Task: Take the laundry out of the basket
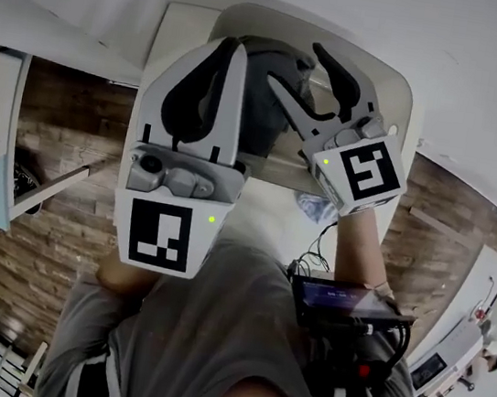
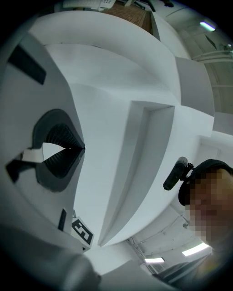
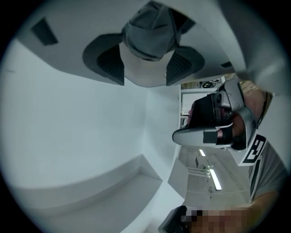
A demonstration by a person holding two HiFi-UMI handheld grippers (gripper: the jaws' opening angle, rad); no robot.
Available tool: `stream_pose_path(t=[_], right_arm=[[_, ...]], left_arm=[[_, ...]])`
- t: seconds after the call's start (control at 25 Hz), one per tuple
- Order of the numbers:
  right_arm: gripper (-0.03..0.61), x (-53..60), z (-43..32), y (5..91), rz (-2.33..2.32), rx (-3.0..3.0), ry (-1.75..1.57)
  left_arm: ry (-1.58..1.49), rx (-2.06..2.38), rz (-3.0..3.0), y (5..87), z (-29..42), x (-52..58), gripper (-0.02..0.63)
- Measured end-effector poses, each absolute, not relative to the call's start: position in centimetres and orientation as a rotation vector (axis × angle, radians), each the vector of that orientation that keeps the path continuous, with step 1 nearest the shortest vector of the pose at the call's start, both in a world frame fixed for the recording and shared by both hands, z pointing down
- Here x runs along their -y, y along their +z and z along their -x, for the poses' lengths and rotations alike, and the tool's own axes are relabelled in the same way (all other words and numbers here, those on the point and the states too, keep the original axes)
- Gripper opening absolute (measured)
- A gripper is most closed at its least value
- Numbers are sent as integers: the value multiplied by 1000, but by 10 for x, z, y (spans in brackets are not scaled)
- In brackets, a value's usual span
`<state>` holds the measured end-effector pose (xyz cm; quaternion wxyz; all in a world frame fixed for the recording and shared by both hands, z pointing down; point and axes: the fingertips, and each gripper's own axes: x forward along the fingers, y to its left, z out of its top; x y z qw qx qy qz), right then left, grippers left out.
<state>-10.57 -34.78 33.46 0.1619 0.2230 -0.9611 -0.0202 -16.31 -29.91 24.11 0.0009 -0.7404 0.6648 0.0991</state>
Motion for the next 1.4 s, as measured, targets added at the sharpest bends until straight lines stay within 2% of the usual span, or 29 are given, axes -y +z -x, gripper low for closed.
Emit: stream_pose_path(t=[0.68, 0.96, 1.0, 1.08, 1.12, 1.32, 1.4], right_arm=[[519, 351, 131, 458, -389, 2454, 148], [522, 338, 128, 487, -331, 2345, 135], [508, 338, 126, 490, -332, 2324, 112], [381, 340, 122, 493, -341, 2281, 55], [338, 342, 120, 494, -342, 2266, 36], [219, 342, 121, 487, -353, 2267, -8], [148, 343, 122, 480, -369, 2285, -17]], left_arm=[[365, -2120, 2406, 266, 187, 325, 8], [407, -2124, 2423, 268, 189, 324, 8], [407, -2128, 2425, 268, 189, 323, 8], [405, -2139, 2425, 270, 190, 322, 8], [403, -2143, 2421, 270, 191, 321, 8], [391, -2150, 2397, 265, 193, 314, 8], [386, -2142, 2393, 262, 191, 311, 8]])
